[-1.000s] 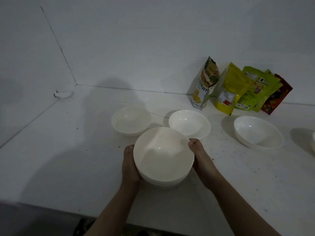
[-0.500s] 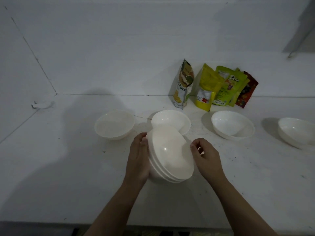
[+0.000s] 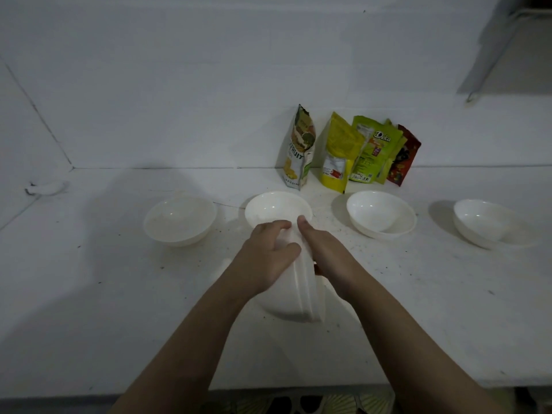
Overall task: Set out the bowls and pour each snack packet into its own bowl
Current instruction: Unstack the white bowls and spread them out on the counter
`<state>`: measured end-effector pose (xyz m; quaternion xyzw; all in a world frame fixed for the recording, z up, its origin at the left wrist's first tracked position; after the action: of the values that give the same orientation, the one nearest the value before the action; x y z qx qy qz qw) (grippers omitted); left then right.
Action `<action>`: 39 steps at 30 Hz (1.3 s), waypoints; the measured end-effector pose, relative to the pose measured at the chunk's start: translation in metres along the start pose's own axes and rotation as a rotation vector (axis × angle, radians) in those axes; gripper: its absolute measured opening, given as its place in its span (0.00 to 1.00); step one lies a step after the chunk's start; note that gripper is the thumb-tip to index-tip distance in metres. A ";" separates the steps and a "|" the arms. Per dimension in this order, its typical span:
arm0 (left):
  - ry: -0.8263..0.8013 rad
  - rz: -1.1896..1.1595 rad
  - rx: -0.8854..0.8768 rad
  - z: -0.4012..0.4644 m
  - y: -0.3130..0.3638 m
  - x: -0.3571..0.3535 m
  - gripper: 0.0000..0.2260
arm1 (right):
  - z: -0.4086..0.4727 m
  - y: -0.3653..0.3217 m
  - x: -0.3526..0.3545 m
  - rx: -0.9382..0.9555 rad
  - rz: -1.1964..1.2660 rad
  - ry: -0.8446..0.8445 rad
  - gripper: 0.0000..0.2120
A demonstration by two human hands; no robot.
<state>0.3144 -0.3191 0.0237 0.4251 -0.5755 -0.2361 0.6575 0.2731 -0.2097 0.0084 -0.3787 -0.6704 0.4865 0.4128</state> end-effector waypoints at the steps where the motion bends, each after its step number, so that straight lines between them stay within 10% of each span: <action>1: -0.008 0.026 -0.017 -0.002 0.003 0.000 0.23 | 0.000 0.001 -0.001 -0.025 -0.017 -0.006 0.21; 39: -0.037 -0.011 0.027 -0.019 -0.035 0.043 0.32 | -0.041 -0.002 -0.042 0.189 0.037 0.023 0.09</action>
<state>0.3487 -0.3660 0.0190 0.4328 -0.5882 -0.2398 0.6397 0.3262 -0.2344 0.0101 -0.3558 -0.6099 0.5507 0.4453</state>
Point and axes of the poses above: each hand's wrist, its own z-axis towards the middle knuckle, its own x-axis out of the back of the hand, y = z × x, the point moved 7 cm from there along z, towards the middle knuckle, and after that the axes turned 8 degrees about y, right-handed, at the moved point
